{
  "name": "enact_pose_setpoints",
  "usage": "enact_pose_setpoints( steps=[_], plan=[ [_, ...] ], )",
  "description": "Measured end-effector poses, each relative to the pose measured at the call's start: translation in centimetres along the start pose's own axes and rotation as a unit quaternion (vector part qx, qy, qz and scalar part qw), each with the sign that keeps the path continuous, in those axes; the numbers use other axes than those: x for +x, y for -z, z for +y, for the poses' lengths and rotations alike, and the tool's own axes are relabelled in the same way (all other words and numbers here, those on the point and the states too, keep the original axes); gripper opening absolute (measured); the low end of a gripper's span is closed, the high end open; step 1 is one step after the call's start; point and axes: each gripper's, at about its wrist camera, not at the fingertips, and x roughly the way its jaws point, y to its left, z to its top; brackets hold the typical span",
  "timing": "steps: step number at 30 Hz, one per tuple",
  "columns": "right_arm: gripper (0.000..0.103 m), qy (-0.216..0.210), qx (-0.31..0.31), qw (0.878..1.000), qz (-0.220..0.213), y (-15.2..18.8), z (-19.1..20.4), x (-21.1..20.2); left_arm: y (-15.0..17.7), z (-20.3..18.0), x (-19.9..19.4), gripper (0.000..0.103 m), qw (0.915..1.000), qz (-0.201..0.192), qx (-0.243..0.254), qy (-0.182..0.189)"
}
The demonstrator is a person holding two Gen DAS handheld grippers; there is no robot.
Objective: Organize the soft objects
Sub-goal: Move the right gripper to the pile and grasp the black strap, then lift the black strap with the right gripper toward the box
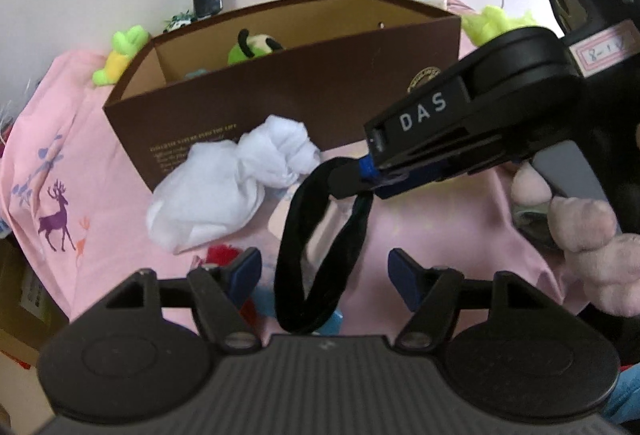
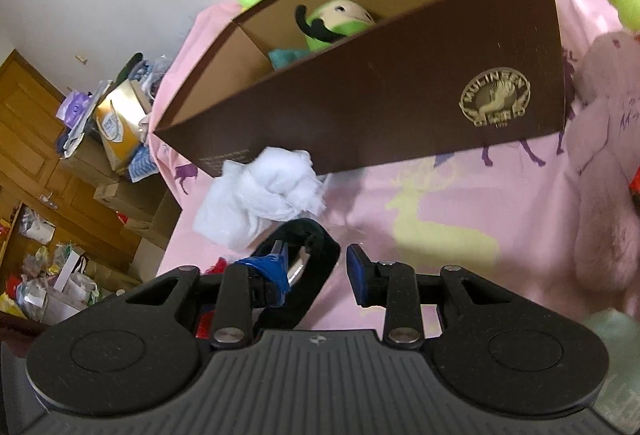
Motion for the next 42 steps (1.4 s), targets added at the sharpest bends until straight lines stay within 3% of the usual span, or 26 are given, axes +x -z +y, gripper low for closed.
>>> enact_pose_setpoints(
  steps=[3, 6, 8, 13, 24, 30, 32, 37, 42],
  plan=[
    [0.016, -0.009, 0.012, 1.0, -0.001, 0.2, -0.3, 0.4, 0.2, 0.3, 0.2, 0.069, 1.0, -0.002, -0.008, 0.0],
    [0.014, -0.012, 0.023, 1.0, -0.016, 0.6, -0.6, 0.6, 0.3, 0.6, 0.6, 0.054, 0.9997, 0.006, -0.021, 0.011],
    [0.012, -0.013, 0.028, 0.999, -0.016, 0.6, -1.0, 0.8, 0.4, 0.8, 1.0, 0.032, 0.9992, 0.015, -0.033, 0.016],
    [0.004, -0.019, 0.021, 0.999, -0.042, 0.5, -1.3, -0.1, 0.4, 0.9, 0.8, 0.023, 0.999, 0.01, -0.04, 0.015],
    [0.0, -0.044, 0.022, 0.996, -0.071, 0.3, -1.4, -2.0, -1.3, -0.7, -2.4, 0.012, 0.9985, -0.051, 0.002, 0.017],
    [0.0, -0.067, 0.05, 0.994, -0.074, 0.0, -1.7, -2.8, -1.9, -0.4, -3.0, 0.01, 0.9973, -0.07, -0.012, 0.015],
    [0.007, -0.083, 0.062, 0.992, -0.07, -0.3, -1.8, -3.1, -2.1, -0.1, -3.5, 0.01, 0.9968, -0.076, -0.017, 0.016],
    [0.009, -0.109, 0.085, 0.987, -0.075, -0.9, -1.9, -4.5, -2.8, 0.3, -4.6, 0.01, 0.9953, -0.093, -0.023, 0.014],
    [0.01, -0.135, 0.061, 0.986, -0.073, -1.5, -1.4, -5.8, -3.0, 1.0, -4.7, 0.01, 0.9948, -0.097, -0.029, 0.006]
  ],
)
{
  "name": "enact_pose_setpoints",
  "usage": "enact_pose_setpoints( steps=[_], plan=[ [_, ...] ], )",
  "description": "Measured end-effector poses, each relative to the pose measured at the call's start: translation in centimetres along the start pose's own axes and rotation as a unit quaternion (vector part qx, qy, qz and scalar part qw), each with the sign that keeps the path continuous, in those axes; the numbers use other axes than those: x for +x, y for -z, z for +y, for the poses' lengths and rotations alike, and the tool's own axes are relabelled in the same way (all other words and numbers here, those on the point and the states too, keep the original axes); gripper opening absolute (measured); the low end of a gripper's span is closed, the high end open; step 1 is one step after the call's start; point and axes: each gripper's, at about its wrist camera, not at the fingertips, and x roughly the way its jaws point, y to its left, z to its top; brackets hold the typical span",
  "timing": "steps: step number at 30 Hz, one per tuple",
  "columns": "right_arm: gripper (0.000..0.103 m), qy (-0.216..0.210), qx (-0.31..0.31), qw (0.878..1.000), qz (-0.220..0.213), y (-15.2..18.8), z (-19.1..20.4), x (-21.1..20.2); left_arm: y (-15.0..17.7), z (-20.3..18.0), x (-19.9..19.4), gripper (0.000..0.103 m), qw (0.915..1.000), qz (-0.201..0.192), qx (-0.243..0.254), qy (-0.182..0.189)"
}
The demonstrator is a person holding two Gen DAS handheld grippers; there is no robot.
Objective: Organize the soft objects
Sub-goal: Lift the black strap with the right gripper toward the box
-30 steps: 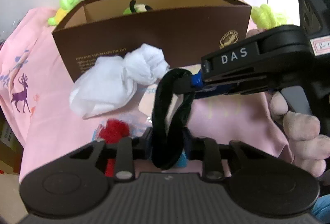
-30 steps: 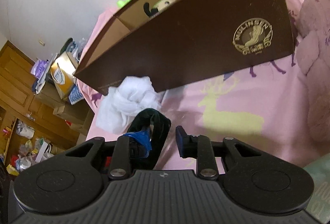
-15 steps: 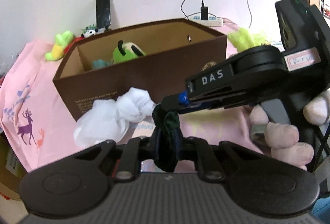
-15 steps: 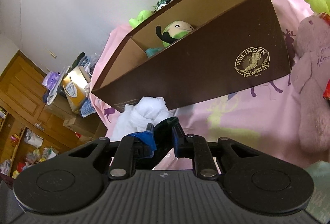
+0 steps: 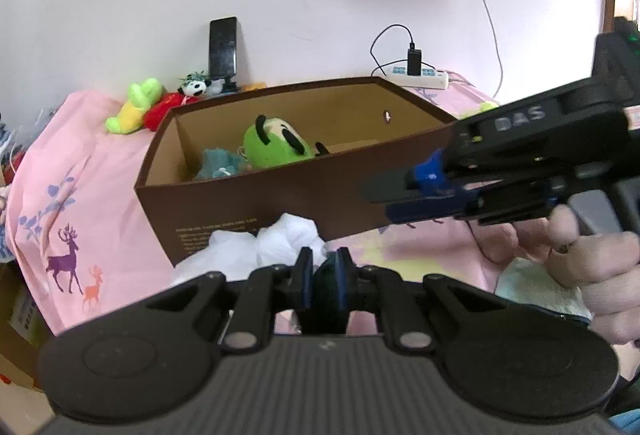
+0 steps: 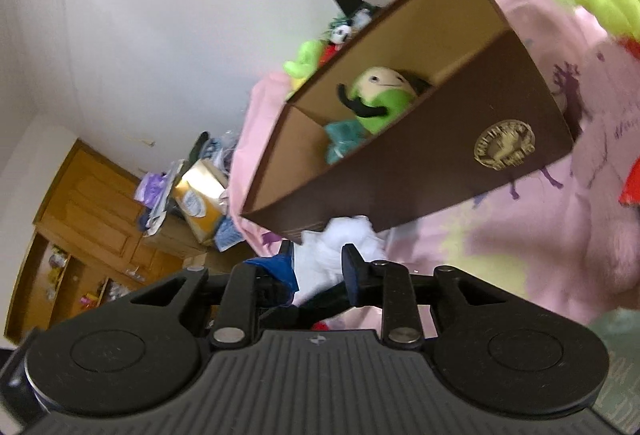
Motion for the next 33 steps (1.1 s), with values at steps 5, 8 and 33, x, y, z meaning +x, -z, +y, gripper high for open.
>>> enact_pose_setpoints(
  steps=[5, 8, 33],
  plan=[
    [0.01, 0.049, -0.091, 0.993, 0.054, 0.6, 1.2, 1.3, 0.0, 0.8, 0.3, 0.01, 0.9999, 0.0, -0.012, 0.005],
    [0.011, 0.044, -0.035, 0.995, 0.083, 1.2, -0.3, 2.5, 1.0, 1.4, 1.3, 0.01, 0.9994, 0.025, -0.02, 0.013],
    [0.013, 0.055, -0.062, 0.994, 0.076, 2.2, 0.0, 7.3, 3.1, 3.1, 5.9, 0.029, 0.9942, 0.073, -0.07, 0.036]
  ],
)
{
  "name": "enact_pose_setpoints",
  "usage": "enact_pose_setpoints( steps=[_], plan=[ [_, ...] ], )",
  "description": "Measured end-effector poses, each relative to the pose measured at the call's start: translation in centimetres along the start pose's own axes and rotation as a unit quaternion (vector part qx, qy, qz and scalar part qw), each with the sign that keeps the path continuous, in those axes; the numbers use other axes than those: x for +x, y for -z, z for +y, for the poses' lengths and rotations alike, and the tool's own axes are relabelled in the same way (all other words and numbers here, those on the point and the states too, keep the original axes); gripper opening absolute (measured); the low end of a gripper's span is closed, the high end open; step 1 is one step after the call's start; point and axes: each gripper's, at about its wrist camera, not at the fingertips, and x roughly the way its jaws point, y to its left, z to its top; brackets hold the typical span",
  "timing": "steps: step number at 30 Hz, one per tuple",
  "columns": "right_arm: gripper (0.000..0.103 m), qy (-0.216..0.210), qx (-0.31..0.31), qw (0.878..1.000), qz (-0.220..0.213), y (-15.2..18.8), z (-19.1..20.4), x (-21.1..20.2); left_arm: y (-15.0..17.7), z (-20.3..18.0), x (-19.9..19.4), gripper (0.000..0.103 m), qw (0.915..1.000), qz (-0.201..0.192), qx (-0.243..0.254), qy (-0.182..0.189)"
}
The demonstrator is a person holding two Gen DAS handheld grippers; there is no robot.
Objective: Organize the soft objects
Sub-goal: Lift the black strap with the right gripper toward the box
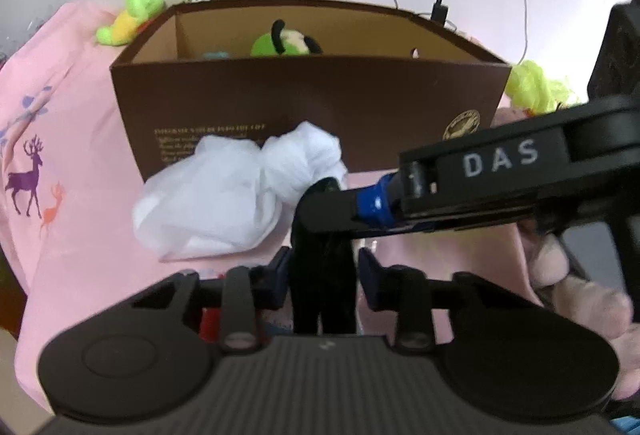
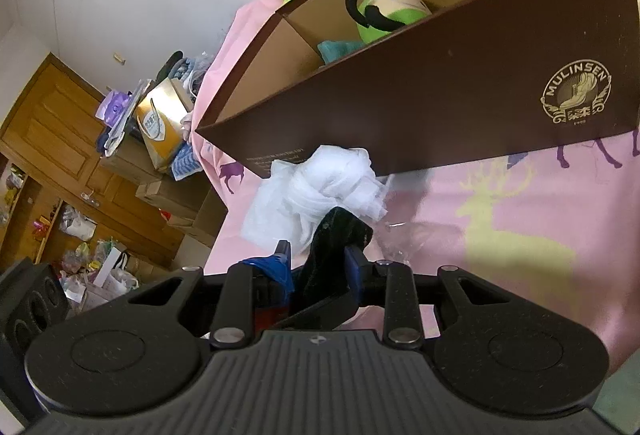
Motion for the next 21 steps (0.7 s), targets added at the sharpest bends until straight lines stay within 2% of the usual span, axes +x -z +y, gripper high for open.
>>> enact_pose_setpoints(
  steps=[1, 2, 7, 14, 21],
  plan=[
    [0.013, -0.001, -0.001, 1.0, -0.002, 0.0, 0.0, 0.0, -0.1, -0.1, -0.1, 0.022, 1.0, -0.004, 0.003, 0.002],
    [0.013, -0.001, -0.001, 1.0, -0.004, 0.0, -0.1, 0.1, -0.1, -0.3, -0.2, 0.009, 0.9999, -0.007, 0.007, 0.004],
    [0.014, -0.011, 0.004, 1.0, -0.012, 0.3, -0.3, -0.2, -0.4, -1.1, -0.7, 0.009, 0.9995, -0.021, 0.021, -0.008],
    [0.01, -0.051, 0.026, 0.998, -0.03, -0.3, -0.6, -2.2, -1.3, -2.6, -3.0, 0.009, 0.9967, -0.056, 0.057, -0.015],
    [0.01, -0.074, 0.013, 0.994, -0.077, -1.6, 0.8, -4.8, -3.3, -4.3, -5.3, 0.008, 0.9903, -0.1, 0.095, -0.015]
  ],
)
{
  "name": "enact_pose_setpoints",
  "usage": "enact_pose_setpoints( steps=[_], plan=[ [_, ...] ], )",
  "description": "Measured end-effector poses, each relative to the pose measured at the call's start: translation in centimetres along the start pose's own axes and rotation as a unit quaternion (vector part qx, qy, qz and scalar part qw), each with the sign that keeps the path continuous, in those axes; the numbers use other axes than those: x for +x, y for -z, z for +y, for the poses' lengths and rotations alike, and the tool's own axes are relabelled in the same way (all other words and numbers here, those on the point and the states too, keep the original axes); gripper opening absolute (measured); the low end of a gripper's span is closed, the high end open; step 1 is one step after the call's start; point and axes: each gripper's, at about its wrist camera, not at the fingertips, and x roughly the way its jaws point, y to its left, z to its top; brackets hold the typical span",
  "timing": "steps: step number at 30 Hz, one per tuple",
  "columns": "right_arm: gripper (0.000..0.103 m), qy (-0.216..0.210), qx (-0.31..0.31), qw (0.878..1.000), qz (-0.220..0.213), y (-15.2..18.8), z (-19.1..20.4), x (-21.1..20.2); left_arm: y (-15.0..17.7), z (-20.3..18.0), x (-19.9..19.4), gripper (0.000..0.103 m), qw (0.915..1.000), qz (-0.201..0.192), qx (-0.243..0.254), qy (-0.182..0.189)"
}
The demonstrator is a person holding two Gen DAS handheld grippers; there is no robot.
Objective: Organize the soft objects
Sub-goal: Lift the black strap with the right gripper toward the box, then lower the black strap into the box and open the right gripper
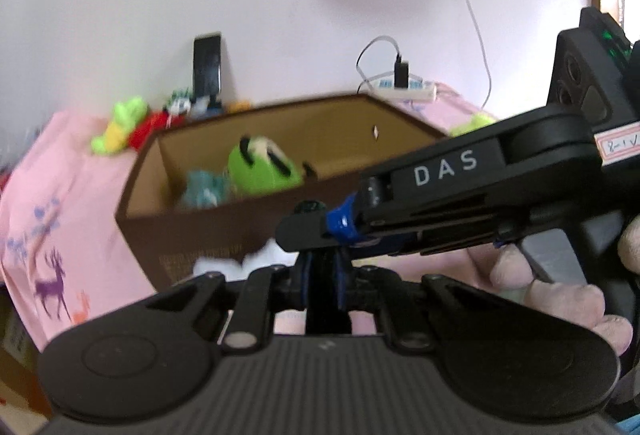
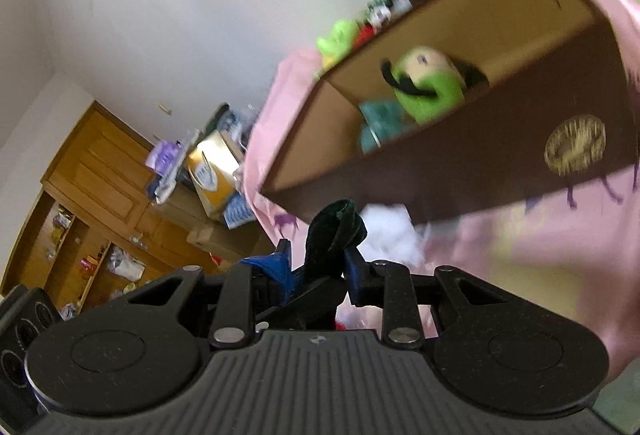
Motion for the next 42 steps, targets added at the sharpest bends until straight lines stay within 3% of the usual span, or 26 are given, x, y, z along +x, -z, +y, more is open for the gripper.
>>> enact_pose_setpoints(
  steps=[9, 16, 28, 34, 36, 37, 38, 42],
  plan=[
    [0.01, -0.014, -0.052, 0.998, -0.045, -6.4, 3.2, 1.3, -5.7, 1.9, 0.7, 0.008, 0.9958, -0.072, 0.048, -0.032],
    [0.01, 0.001, -0.09, 0.994, -0.061, -10.8, 4.6, 5.0, -9.3, 6.2, 3.6, 0.009, 0.9946, -0.099, 0.014, -0.03],
    [0.013, 0.073, -0.089, 0.993, 0.005, -11.7, 0.7, 11.7, -8.1, 11.3, 11.9, 0.009, 0.996, 0.001, -0.089, 0.001],
    [0.014, 0.111, -0.077, 0.99, 0.032, -11.5, -1.1, 13.3, -6.8, 11.5, 14.3, 0.012, 0.994, 0.053, -0.095, -0.01],
    [0.014, 0.11, -0.057, 0.991, 0.047, -11.7, -1.4, 13.4, -6.5, 11.4, 14.6, 0.026, 0.9935, 0.065, -0.093, -0.013],
    [0.014, 0.111, -0.058, 0.991, 0.044, -11.8, -1.4, 13.2, -6.3, 11.4, 14.6, 0.048, 0.9934, 0.066, -0.093, -0.018],
    [0.014, 0.114, -0.062, 0.991, 0.039, -11.8, -1.3, 13.0, -6.3, 11.5, 14.7, 0.057, 0.9934, 0.064, -0.092, -0.022],
    [0.015, 0.127, -0.062, 0.99, 0.027, -11.8, -1.3, 12.1, -6.1, 11.5, 14.5, 0.057, 0.9934, 0.061, -0.094, -0.027]
  ],
)
